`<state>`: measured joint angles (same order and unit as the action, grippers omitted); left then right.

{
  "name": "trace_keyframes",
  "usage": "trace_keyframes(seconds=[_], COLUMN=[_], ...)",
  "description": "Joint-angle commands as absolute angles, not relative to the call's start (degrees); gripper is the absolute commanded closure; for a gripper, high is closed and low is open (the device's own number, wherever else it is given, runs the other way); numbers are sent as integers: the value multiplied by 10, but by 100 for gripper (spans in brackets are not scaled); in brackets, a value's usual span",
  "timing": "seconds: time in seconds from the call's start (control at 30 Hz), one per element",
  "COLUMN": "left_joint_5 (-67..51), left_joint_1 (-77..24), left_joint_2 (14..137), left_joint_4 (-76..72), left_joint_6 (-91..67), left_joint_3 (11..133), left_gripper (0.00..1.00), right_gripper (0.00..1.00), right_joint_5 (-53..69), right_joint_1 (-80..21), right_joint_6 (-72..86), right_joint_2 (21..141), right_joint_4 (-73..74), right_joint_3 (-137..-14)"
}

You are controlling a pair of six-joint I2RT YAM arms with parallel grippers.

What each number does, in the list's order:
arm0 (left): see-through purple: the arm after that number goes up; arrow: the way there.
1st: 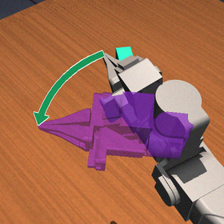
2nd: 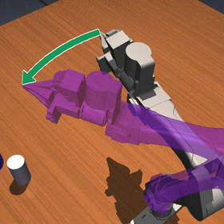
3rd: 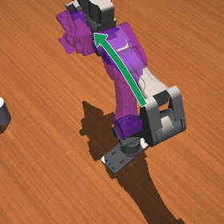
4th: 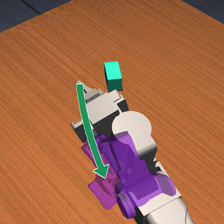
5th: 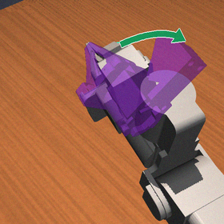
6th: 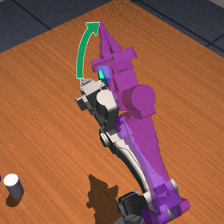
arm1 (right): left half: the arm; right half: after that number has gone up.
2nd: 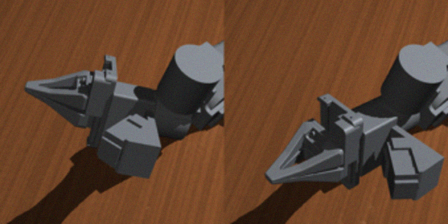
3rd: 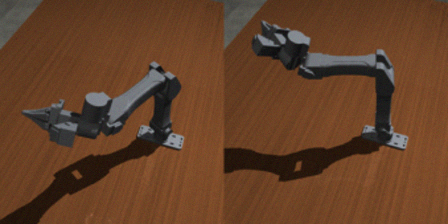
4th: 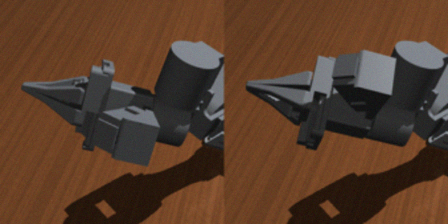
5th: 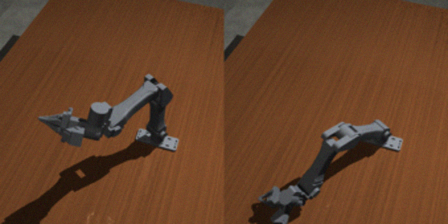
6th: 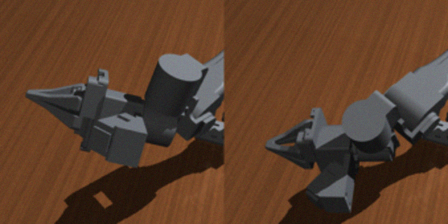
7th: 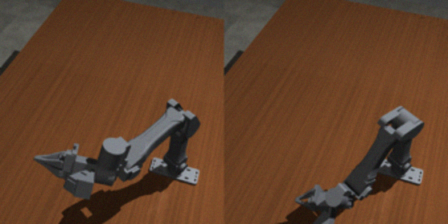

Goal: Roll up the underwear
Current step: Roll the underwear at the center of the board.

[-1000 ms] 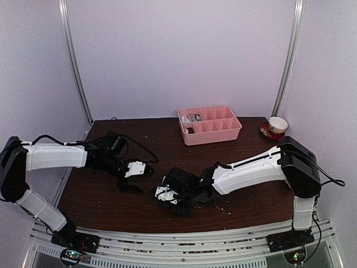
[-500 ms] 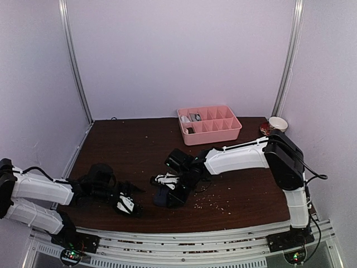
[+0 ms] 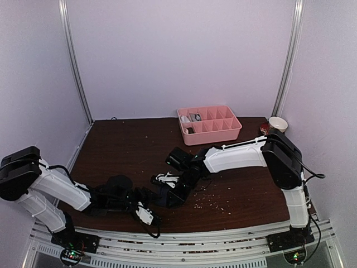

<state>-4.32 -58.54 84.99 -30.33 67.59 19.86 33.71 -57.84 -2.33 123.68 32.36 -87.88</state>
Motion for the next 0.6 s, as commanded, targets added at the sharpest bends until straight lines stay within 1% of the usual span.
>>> trace_keyframes(seconds=[0.0, 0.1, 0.2, 0.23, 0.33, 0.37, 0.5, 0.57], left_joint_5=[27, 49, 65, 69, 81, 83, 88, 85], left_joint_1=[-598, -606, -610, -611, -616, -617, -620, -620], left_joint_2=[900, 924, 940, 945, 955, 956, 955, 954], left_joint_4=[-329, -335, -334, -330, -314, -306, -255, -220], left_joint_6=[678, 680, 678, 678, 674, 674, 659, 646], left_joint_3=[213, 217, 221, 222, 226, 227, 241, 251], left_gripper=[35, 42, 52, 57, 77, 80, 90, 99], right_gripper=[97, 96, 96, 96, 96, 96, 90, 84], right_joint_5=[317, 317, 318, 318, 318, 317, 307, 301], right_joint_1=[-576, -573, -571, -570, -568, -567, -567, -566], right_joint_6=[-24, -28, -33, -34, -37, -37, -45, -47], right_joint_2=[1268, 1268, 1268, 1268, 1267, 1266, 1249, 1226], right_joint_4=[361, 360, 361, 361, 363, 364, 367, 358], right_joint_3=[-864, -861, -860, -861, -863, -864, -867, -861])
